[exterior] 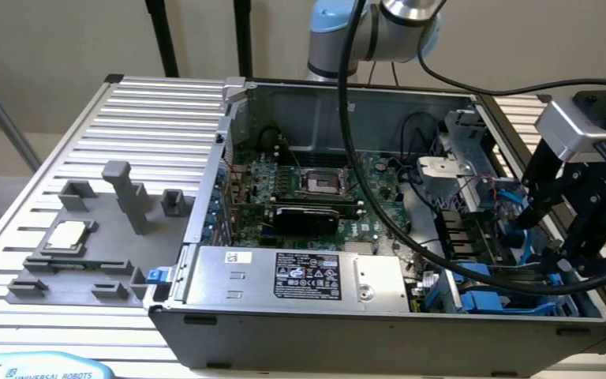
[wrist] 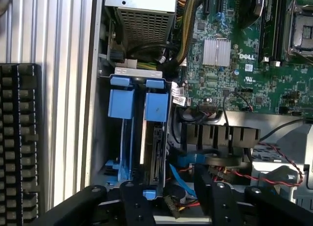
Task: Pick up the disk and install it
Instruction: 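Insert the first disk wire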
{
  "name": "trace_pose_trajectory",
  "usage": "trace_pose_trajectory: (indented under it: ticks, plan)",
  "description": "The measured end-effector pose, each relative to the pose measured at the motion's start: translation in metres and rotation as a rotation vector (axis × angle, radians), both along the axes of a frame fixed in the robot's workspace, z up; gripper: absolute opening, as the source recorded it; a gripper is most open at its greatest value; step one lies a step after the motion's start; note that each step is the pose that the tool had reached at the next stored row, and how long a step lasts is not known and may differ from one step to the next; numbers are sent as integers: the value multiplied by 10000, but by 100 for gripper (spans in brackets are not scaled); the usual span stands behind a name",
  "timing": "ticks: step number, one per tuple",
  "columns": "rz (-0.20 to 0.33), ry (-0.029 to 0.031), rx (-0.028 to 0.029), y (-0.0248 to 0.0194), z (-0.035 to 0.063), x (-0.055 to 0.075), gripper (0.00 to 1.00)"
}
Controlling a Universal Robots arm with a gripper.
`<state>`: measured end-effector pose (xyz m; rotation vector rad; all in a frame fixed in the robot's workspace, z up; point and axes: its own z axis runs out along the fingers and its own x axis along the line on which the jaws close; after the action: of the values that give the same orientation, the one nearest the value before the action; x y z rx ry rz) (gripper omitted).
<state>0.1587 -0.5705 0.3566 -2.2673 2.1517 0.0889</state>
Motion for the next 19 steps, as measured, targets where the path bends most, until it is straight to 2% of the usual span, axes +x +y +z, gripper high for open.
trace_pose_trajectory:
  ticks: [1,3,4,6,7,10,12,15,17,19]
  plan:
    - [34,0,0,0,0,-18,60]
    - [89,0,0,0,0,-56,60]
    - [98,0,1,-2,0,-69,67]
    - [100,0,7,-27,0,-74,67]
    - [101,0,24,-53,-1,-75,67]
    - [100,-2,114,-159,0,-75,67]
    - [100,-2,207,-215,-1,-74,67]
    - [100,-4,367,-250,-2,-61,67]
    - [105,-4,436,-263,-6,-34,67]
    - [112,-4,482,-274,-14,4,67]
